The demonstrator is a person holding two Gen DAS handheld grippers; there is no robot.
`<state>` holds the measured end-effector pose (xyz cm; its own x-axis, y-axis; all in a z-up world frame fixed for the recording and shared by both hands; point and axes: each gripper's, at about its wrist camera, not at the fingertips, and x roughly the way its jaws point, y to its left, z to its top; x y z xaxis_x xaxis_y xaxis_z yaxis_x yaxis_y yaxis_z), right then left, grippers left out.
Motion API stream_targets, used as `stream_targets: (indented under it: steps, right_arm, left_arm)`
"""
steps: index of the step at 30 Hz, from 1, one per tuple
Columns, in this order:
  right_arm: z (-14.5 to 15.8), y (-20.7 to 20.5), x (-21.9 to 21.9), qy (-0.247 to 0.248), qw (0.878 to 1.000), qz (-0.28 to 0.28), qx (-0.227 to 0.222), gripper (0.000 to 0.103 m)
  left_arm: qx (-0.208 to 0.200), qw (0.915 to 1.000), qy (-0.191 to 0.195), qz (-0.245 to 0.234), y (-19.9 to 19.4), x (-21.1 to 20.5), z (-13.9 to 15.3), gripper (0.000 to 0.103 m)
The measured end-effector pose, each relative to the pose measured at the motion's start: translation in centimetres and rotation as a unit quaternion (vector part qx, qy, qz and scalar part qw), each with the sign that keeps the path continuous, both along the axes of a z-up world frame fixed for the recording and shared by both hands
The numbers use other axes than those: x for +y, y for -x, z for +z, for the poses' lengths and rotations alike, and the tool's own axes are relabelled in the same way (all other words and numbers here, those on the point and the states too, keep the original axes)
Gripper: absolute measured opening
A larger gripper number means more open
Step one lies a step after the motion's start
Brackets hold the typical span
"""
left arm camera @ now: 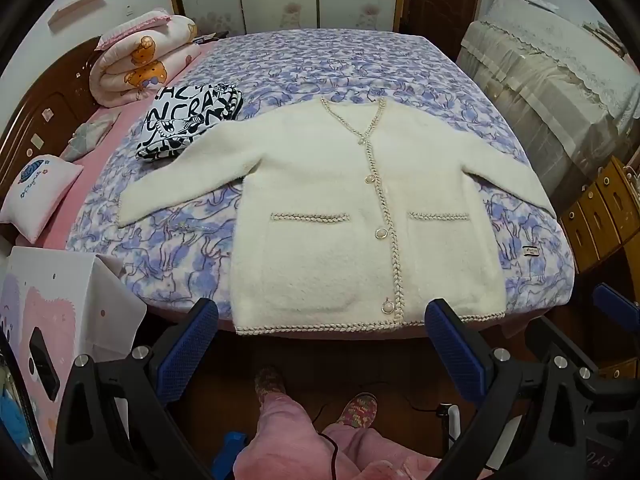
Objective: Fold large clothes
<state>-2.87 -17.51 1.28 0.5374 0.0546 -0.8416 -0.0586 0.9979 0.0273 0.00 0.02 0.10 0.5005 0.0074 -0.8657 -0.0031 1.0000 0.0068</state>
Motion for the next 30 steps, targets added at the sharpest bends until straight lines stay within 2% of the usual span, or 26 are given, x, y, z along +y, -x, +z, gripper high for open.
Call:
stream_targets:
  steps: [30]
  right_arm:
    - [0.1, -0.8, -0.6, 0.008, 1.000, -0.001, -0.001, 0.103]
  left_arm:
    - [0.000, 1.0000, -0.009, -0.002, -1.1, -1.1, -0.1, 0.102]
